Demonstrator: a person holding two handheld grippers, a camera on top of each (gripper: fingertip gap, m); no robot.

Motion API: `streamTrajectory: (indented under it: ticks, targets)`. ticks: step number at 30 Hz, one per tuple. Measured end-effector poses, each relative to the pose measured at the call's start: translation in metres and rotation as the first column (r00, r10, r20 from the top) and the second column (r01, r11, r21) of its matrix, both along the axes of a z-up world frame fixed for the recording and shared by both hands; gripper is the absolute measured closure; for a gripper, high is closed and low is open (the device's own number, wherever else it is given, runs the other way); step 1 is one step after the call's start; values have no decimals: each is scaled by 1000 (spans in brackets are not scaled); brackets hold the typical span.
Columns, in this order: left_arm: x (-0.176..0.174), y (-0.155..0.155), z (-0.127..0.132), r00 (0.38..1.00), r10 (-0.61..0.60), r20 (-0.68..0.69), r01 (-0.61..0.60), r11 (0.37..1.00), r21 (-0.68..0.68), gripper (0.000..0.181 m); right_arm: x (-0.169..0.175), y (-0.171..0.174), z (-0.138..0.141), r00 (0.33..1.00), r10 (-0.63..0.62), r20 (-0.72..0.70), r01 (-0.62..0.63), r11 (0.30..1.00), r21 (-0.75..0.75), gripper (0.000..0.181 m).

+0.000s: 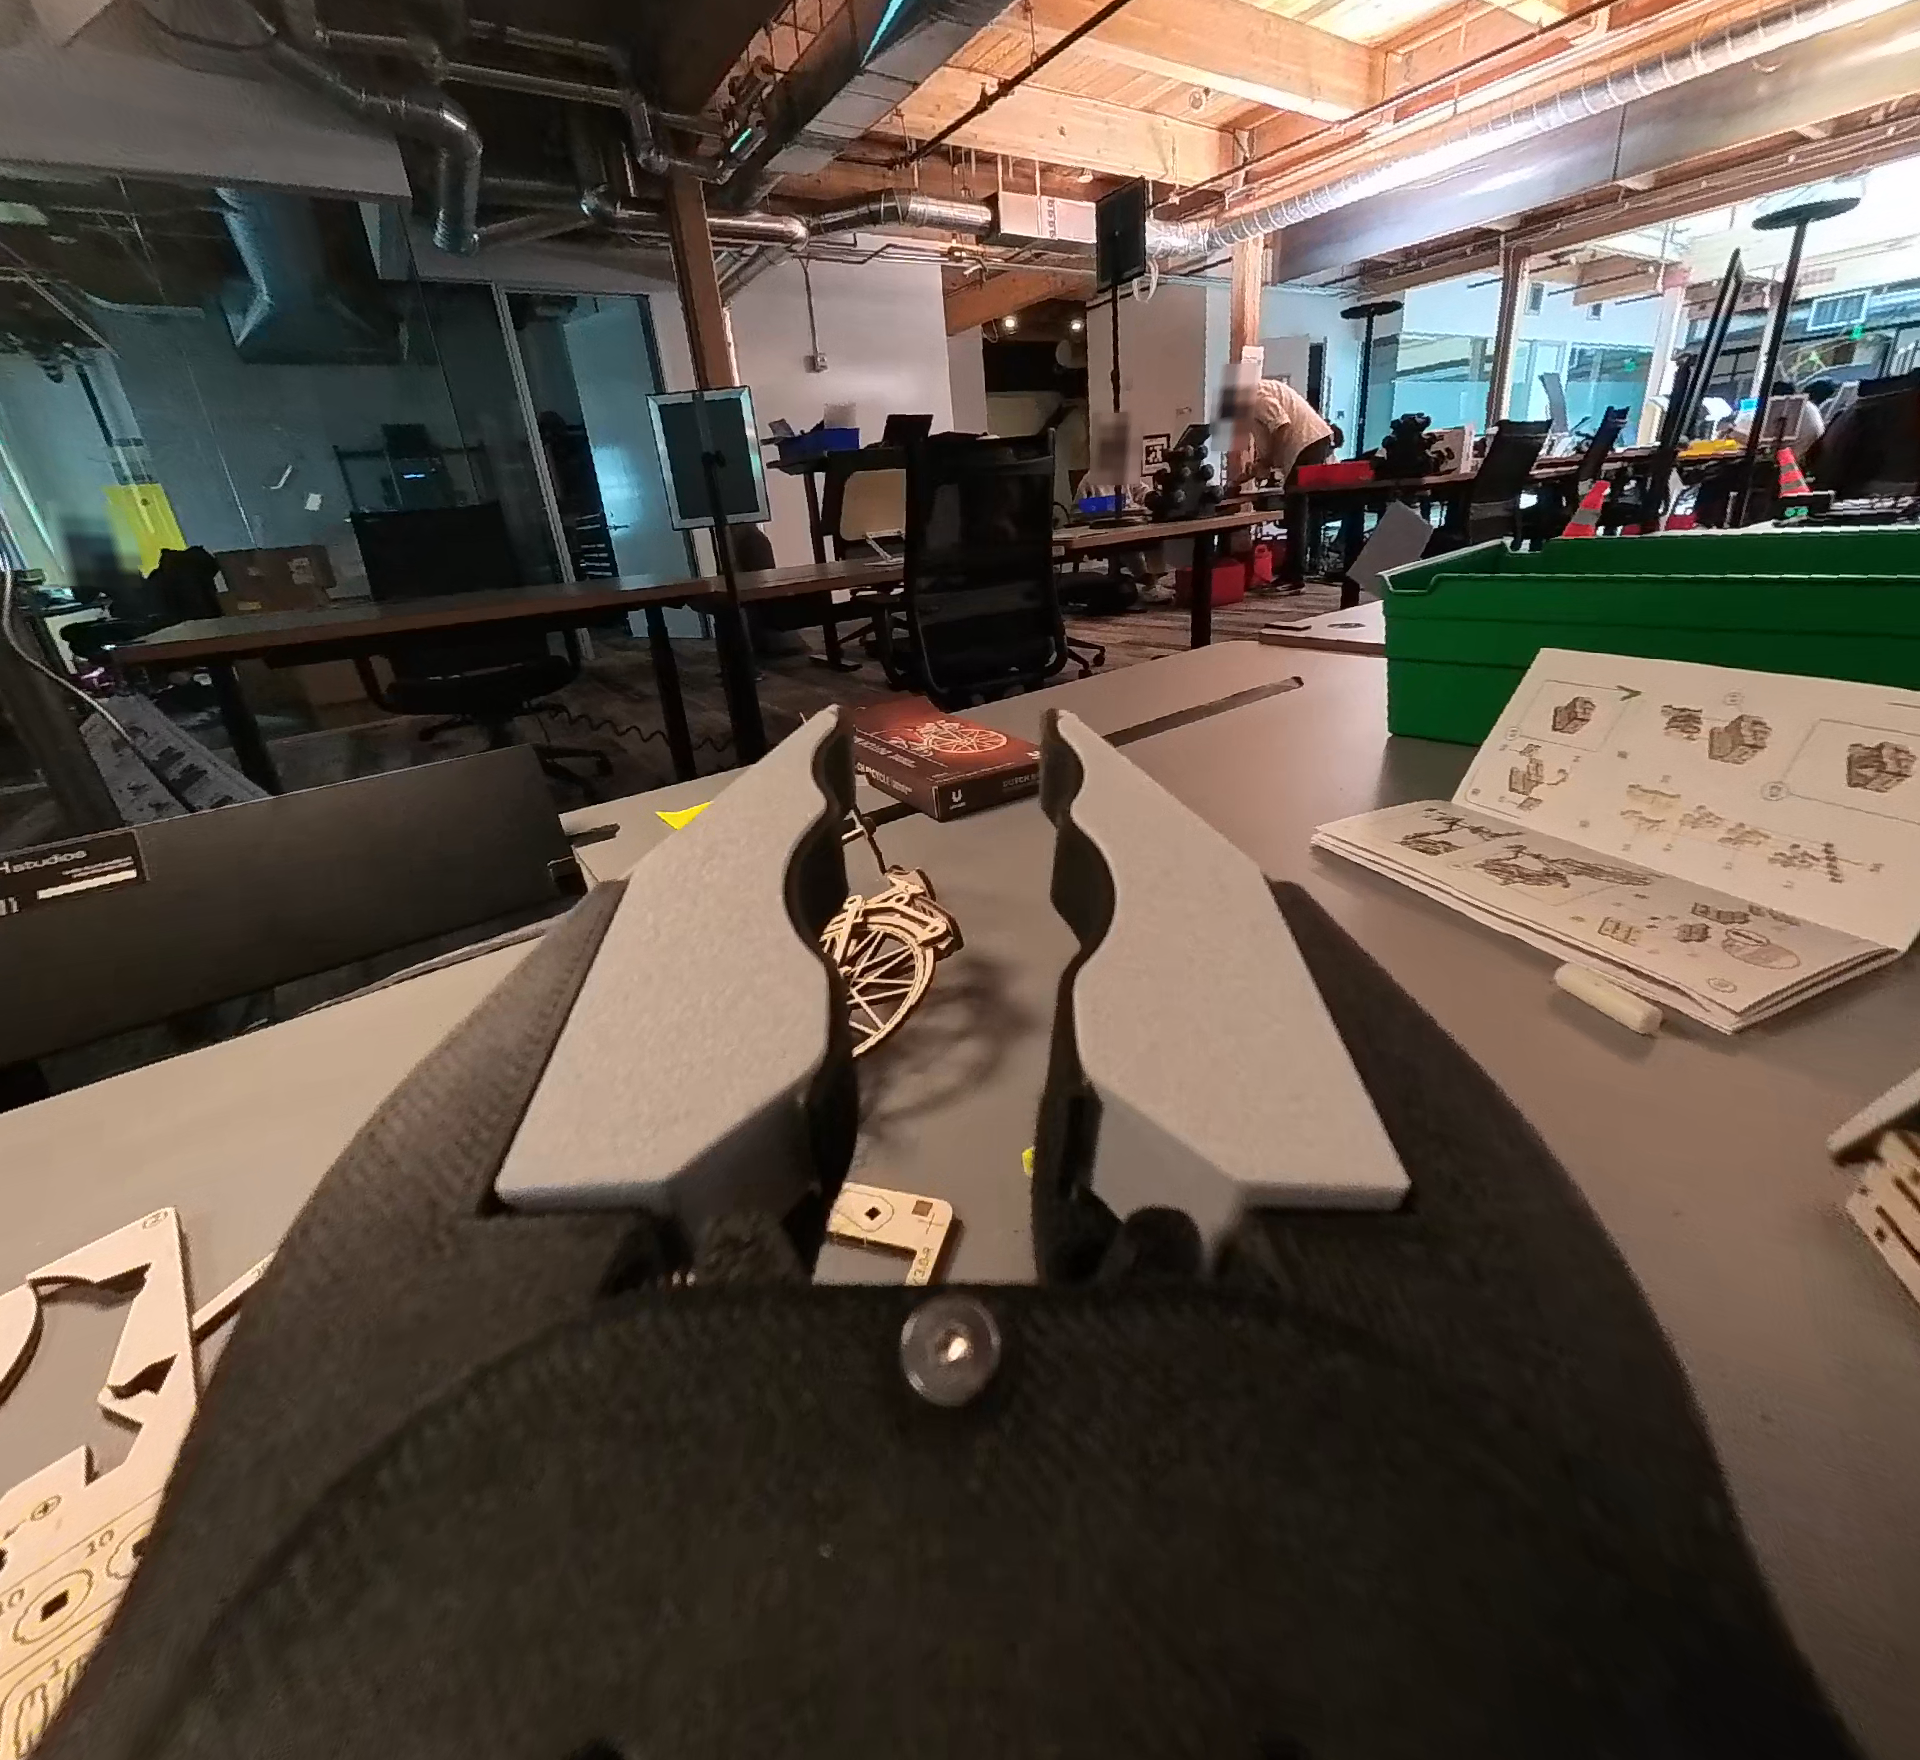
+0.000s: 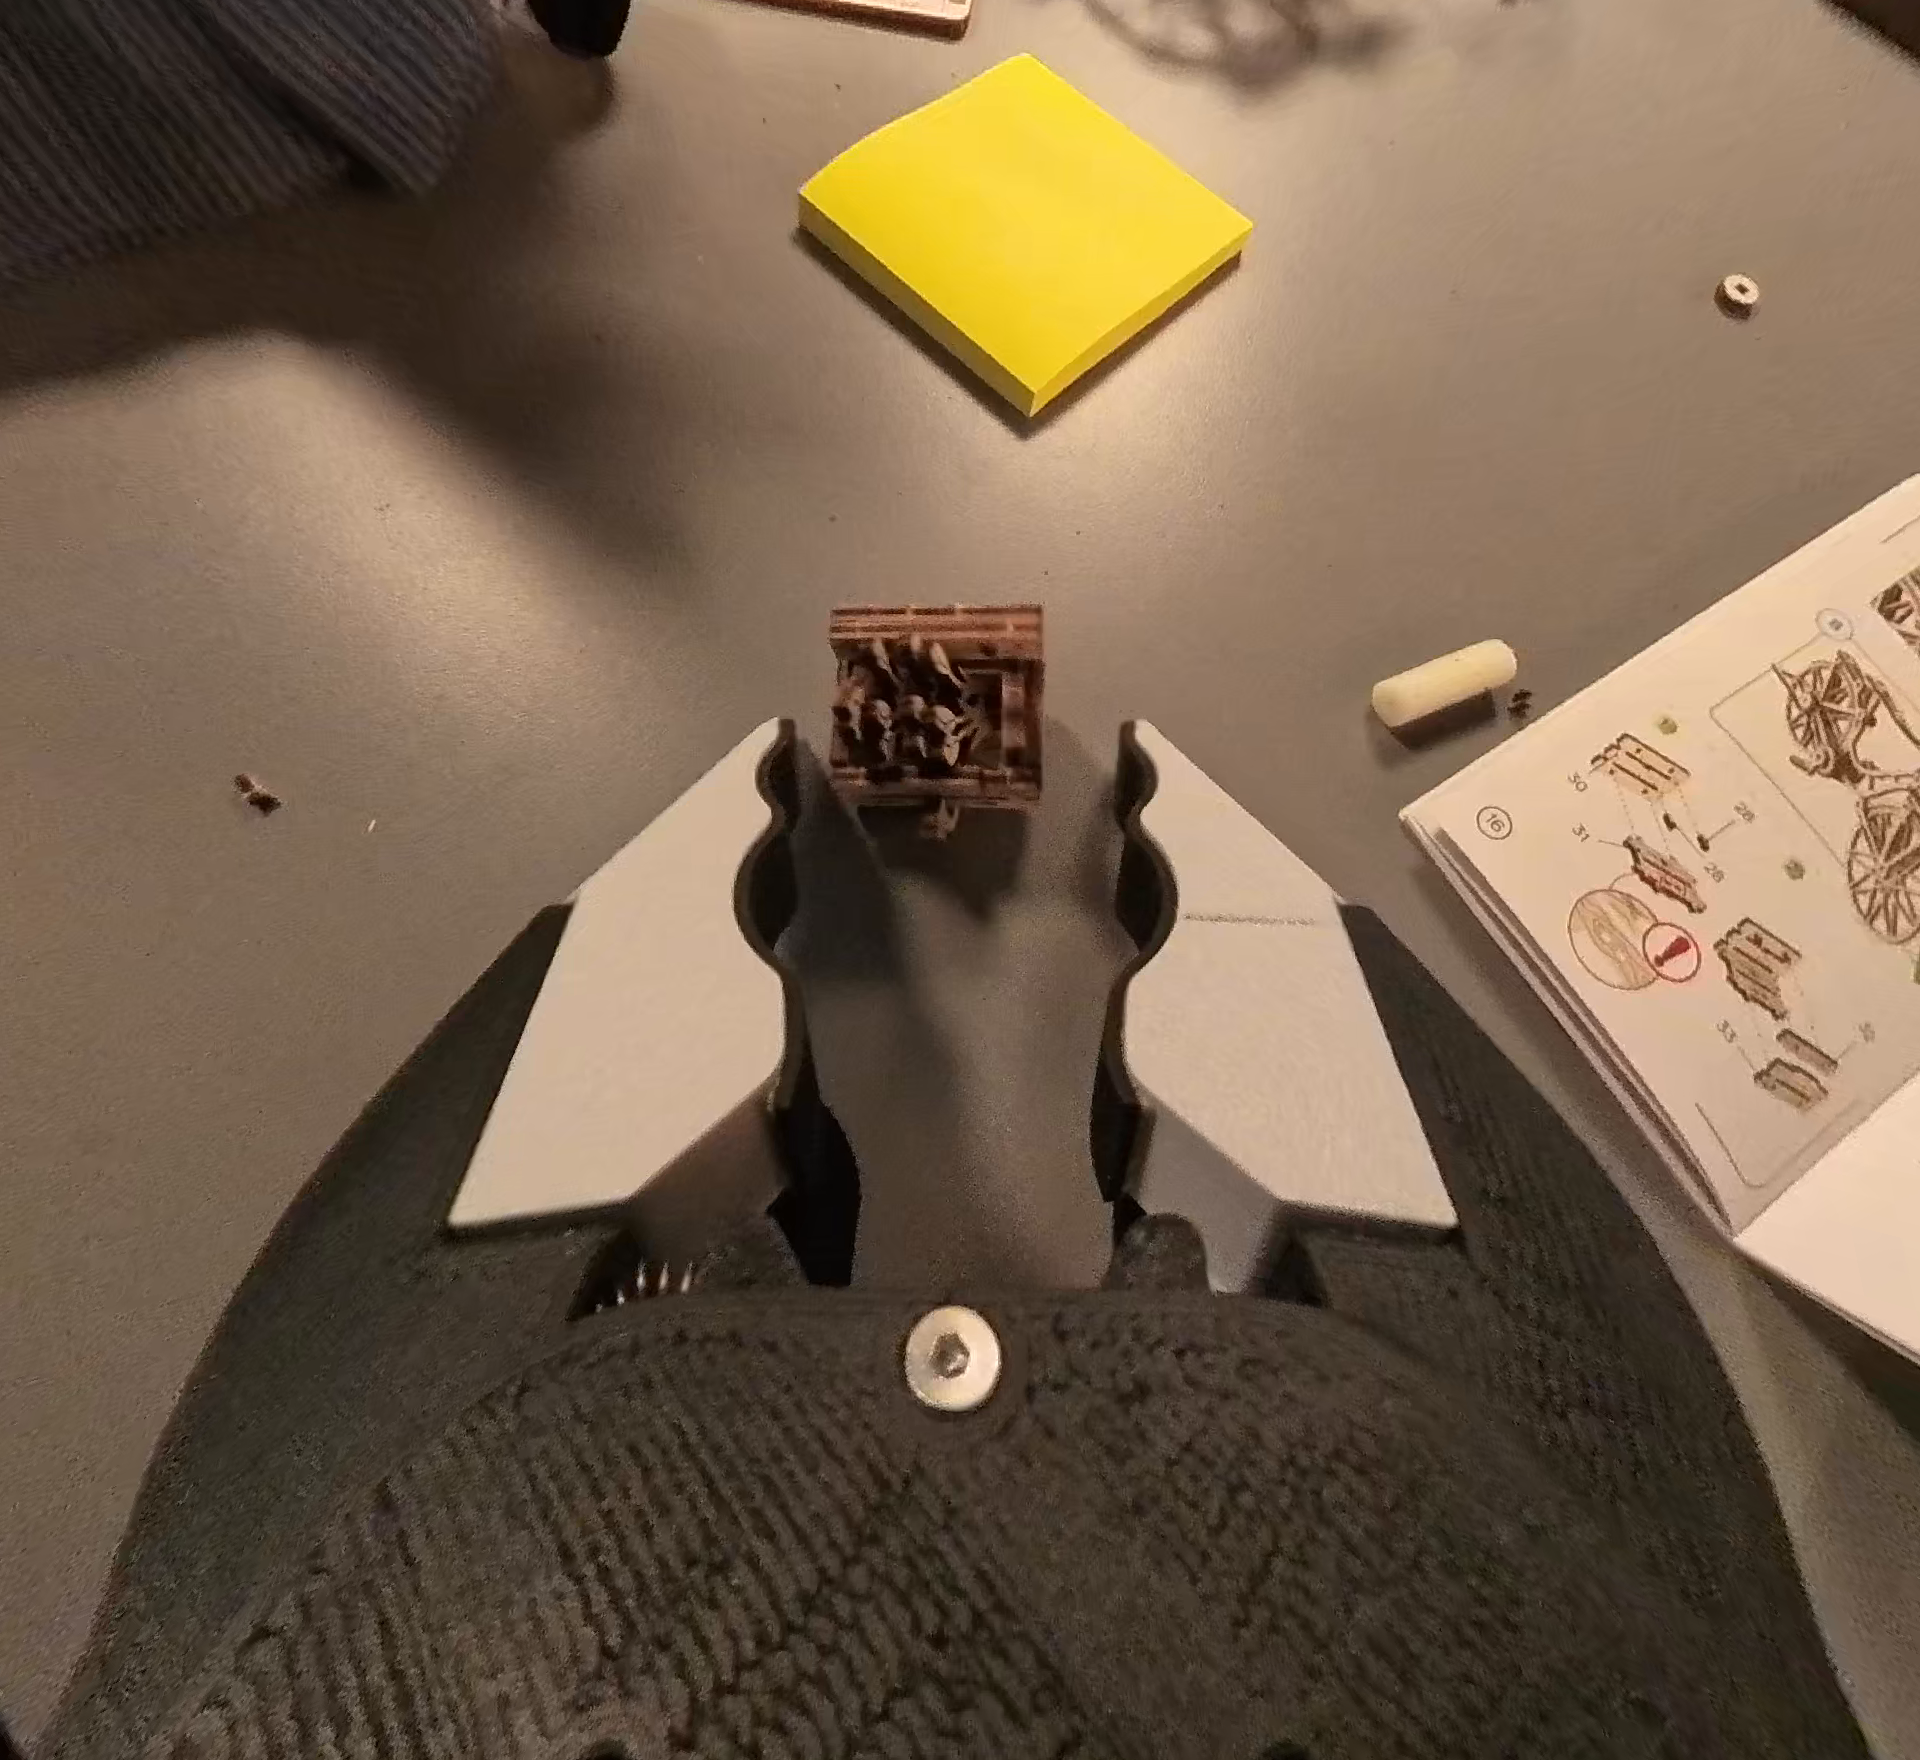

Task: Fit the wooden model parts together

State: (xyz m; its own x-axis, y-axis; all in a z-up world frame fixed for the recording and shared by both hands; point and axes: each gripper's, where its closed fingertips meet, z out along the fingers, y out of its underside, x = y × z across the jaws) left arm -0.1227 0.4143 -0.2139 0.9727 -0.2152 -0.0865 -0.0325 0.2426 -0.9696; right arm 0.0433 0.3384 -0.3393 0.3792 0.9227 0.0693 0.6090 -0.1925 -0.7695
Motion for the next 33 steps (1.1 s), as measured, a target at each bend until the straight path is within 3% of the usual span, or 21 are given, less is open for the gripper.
streamTrajectory:
  ticks: [2,4,8,10,14,17,20,24,33]
  targets:
    - [0,-1,0,1000,-1,3,1,1000,-3,147,4,-2,0,1000,-19,-1,19,1000,4,113]
    - [-1,-4,2,1000,3,4,-3,1000,4,146,13,-4,4,998,-55,-16,56,998,32,93]
    - [15,-18,15,998,-5,-67,7,1000,21,142,62,2,29,971,-198,-132,218,964,153,99]
    - [50,-33,32,989,-54,-136,59,998,35,142,103,20,46,930,-315,-189,355,904,238,107]
    - [156,-66,48,942,-271,-197,268,963,-39,142,161,56,70,838,-454,-301,532,802,272,118]
    - [203,-73,52,922,-305,-238,301,952,-52,142,165,73,74,825,-450,-341,539,809,235,126]
    - [223,-68,50,917,-332,-222,318,943,-100,143,160,81,71,844,-438,-311,520,809,273,126]
    - [232,-55,50,910,-343,-233,311,936,-162,143,156,84,68,866,-424,-265,494,808,322,130]
    - [240,-41,46,906,-374,-201,330,918,-219,145,152,87,63,861,-412,-297,488,833,259,133]
